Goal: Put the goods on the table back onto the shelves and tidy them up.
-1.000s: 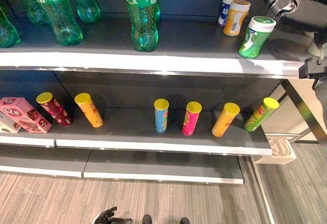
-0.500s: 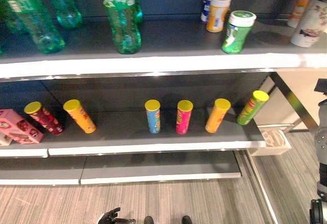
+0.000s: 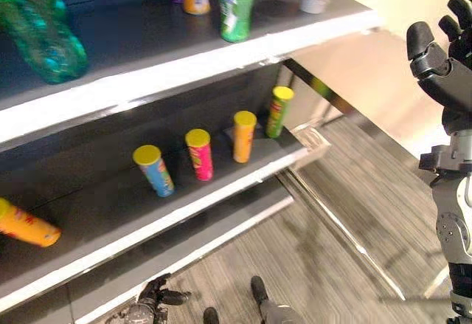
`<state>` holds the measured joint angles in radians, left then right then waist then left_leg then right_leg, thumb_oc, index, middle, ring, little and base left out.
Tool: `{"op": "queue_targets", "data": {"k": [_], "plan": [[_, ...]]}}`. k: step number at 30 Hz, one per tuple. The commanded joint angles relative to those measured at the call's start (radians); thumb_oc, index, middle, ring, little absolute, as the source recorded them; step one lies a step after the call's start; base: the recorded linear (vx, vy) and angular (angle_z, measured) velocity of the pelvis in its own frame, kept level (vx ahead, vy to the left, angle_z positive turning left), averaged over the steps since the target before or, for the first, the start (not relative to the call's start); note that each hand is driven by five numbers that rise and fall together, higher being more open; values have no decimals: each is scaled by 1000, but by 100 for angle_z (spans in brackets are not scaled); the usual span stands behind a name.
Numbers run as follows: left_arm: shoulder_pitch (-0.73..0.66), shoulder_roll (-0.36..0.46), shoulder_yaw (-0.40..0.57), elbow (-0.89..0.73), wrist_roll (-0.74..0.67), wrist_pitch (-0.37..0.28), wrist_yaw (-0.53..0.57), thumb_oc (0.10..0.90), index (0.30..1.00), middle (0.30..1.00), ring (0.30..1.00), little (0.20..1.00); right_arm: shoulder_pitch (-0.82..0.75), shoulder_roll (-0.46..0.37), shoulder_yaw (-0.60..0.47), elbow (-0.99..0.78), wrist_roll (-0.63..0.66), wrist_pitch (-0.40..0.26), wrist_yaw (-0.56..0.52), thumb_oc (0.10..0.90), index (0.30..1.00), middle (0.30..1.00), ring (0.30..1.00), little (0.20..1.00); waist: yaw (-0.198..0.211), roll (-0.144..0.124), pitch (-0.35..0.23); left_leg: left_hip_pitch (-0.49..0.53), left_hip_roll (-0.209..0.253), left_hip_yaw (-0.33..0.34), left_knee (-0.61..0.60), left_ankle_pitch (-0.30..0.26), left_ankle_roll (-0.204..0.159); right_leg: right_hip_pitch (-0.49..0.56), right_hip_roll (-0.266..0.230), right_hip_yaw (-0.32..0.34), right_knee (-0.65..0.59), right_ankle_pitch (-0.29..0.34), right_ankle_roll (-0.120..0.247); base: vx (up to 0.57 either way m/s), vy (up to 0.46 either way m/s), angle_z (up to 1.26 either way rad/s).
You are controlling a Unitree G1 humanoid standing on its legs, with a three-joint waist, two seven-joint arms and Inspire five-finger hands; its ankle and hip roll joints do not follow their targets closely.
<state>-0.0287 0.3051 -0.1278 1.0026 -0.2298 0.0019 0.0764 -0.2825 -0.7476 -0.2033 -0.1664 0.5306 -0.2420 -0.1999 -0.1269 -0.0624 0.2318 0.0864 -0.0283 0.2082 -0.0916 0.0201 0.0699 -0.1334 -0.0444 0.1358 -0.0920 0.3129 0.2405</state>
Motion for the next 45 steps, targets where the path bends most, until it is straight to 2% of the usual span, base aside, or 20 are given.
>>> {"op": "queue_targets", "data": {"k": [1, 6, 7, 8, 11, 14, 15, 17, 19, 21, 25, 29, 30, 32, 33, 34, 38, 39, 42, 45], "plan": [[2, 40, 1, -31, 30, -49, -1, 800, 900, 900, 900, 900, -138, -68, -87, -44, -39, -68, -2, 800, 900, 900, 900, 900, 62, 28, -47, 17, 29, -117, 4, -64, -67, 32, -99, -208, 181, -246, -39, -184, 18, -64], [12, 37, -7, -45, 43, -44, -10, 800, 900, 900, 900, 900, -125, -61, -113, -61, -44, -65, -4, 800, 900, 900, 900, 900, 97, 38, -74, -1, 73, -58, 4, -64, -85, 139, -228, -325, 182, -242, -39, -90, -55, -51], [12, 37, -7, -45, 43, -44, -10, 800, 900, 900, 900, 900, -124, -61, -114, -61, -44, -65, -4, 800, 900, 900, 900, 900, 97, 38, -74, -1, 73, -59, 4, -64, -85, 140, -228, -325, 181, -241, -39, -31, -118, -43], [20, 37, -5, -47, 43, -42, -15, 800, 900, 900, 900, 900, -129, -68, -107, -63, -53, -57, -2, 800, 900, 900, 900, 900, 110, 28, -91, -4, 84, -37, 4, -66, -94, 182, -272, -341, 161, -207, -22, -32, -118, -27], [45, 38, 9, -50, 41, -38, -18, 800, 900, 900, 900, 900, -148, -72, -89, -69, -65, -49, -7, 800, 900, 900, 900, 900, 135, 0, -116, -14, 98, 6, 9, -57, -106, 205, -326, -367, 101, -114, 17, -56, -183, -24], [69, 40, 30, -55, 40, -37, -19, 800, 900, 900, 900, 900, -158, -73, -78, -71, -63, -42, -2, 800, 900, 900, 900, 900, 156, -19, -128, -17, 115, 41, 12, -54, -121, 219, -336, -399, 41, -60, 21, -41, -164, -72], [76, 40, 38, -57, 37, -36, -20, 800, 900, 900, 900, 900, -162, -75, -77, -73, -68, -39, -3, 800, 900, 900, 900, 900, 163, -29, -133, -19, 126, 54, 12, -51, -129, 217, -331, -417, 15, -51, 21, -41, -346, -119], [78, 48, 63, -71, 22, -36, -16, 800, 900, 900, 900, 900, -163, -92, -77, -83, -78, -38, -6, 800, 900, 900, 900, 900, 179, -48, -134, -18, 175, 90, 13, -30, -160, 182, -284, -438, 5, -144, 21, -16, -389, -137], [76, 46, 73, -69, 17, -35, -16, 800, 900, 900, 900, 900, -150, -107, -93, -85, -83, -37, -6, 800, 900, 900, 900, 900, 177, -53, -134, -11, 209, 91, 12, -10, -181, 186, -261, -448, 5, -192, 21, 21, -311, -100], [70, 42, 73, -75, 9, -36, -13, 800, 900, 900, 900, 900, -136, -112, -109, -87, -73, -39, -6, 800, 900, 900, 900, 900, 170, -48, -130, -11, 246, 85, 13, 19, -202, 202, -223, -453, 5, -233, 8, 19, -353, -14], [70, 33, 56, -103, 2, -31, -26, 800, 900, 900, 900, 900, -82, -138, -156, -80, -50, -59, -15, 800, 900, 900, 900, 900, 146, -14, -111, -10, 364, 61, 28, 83, -248, 235, -93, -447, 5, -329, -61, 8, -395, 7], [59, 17, 38, -117, 11, -25, -35, 800, 900, 900, 900, 900, -29, -154, -202, -68, -78, -63, -36, 800, 900, 900, 900, 900, 130, 11, -66, -59, 421, 58, 169, 154, -254, 285, -37, -476, 5, -378, -114, -7, -297, 19], [60, 13, 34, -119, 14, -25, -40, 800, 900, 900, 900, 900, -23, -152, -207, -67, -82, -59, -36, 800, 900, 900, 900, 900, 131, 12, -56, -69, 414, 50, 199, 160, -253, 293, -34, -480, 5, -381, -118, -4, -228, 30], [66, 8, 32, -137, 6, -34, -32, 800, 900, 900, 900, 900, -34, -149, -191, -53, -100, -51, -40, 800, 900, 900, 900, 900, 157, 4, -44, -115, 302, -85, 248, 93, -221, 278, -41, -452, 5, -380, -121, -2, -182, 20], [66, 7, 27, -139, -3, -37, -30, 800, 900, 900, 900, 900, -48, -166, -171, -24, -106, -43, -37, 800, 900, 900, 900, 900, 176, -4, -40, -136, 207, -164, 243, 16, -202, 273, -39, -429, 5, -377, -124, 38, -149, -2], [68, 3, 23, -139, -9, -37, -32, 800, 900, 900, 900, 900, -61, -168, -160, -4, -95, -38, -30, 800, 900, 900, 900, 900, 173, -5, -43, -146, 169, -179, 230, -3, -188, 265, -37, -424, 5, -368, -125, 61, -127, -30], [70, 0, 15, -137, -4, -35, -37, 800, 900, 900, 900, 900, -84, -178, -134, 46, -93, -28, -31, 800, 900, 900, 900, 900, 174, 2, -50, -136, 121, -171, 169, -5, -162, 252, -29, -416, 5, -359, -121, 63, -27, -48], [76, -4, -5, -135, 10, -37, -39, 800, 900, 900, 900, 900, -102, -185, -103, 91, -142, -16, -50, 800, 900, 900, 900, 900, 190, 17, -60, -172, 23, -214, 77, 38, -136, 244, -8, -394, 5, -356, -119, 198, -28, -27], [74, -4, -16, -131, 16, -36, -43, 800, 900, 900, 900, 900, -123, -185, -102, 126, -157, -18, -75, 800, 900, 900, 900, 900, 191, 31, -61, -204, -7, -208, 39, 90, -147, 259, 13, -375, 5, -371, -117, 155, -9, -81], [76, -2, -10, -124, 10, -36, -47, 800, 900, 900, 900, 900, -114, -175, -110, 109, -175, -15, -73, 800, 900, 900, 900, 900, 185, 36, -72, -169, -8, -209, 17, 76, -128, 271, 17, -366, 5, -388, -119, 146, 80, -12]]}}
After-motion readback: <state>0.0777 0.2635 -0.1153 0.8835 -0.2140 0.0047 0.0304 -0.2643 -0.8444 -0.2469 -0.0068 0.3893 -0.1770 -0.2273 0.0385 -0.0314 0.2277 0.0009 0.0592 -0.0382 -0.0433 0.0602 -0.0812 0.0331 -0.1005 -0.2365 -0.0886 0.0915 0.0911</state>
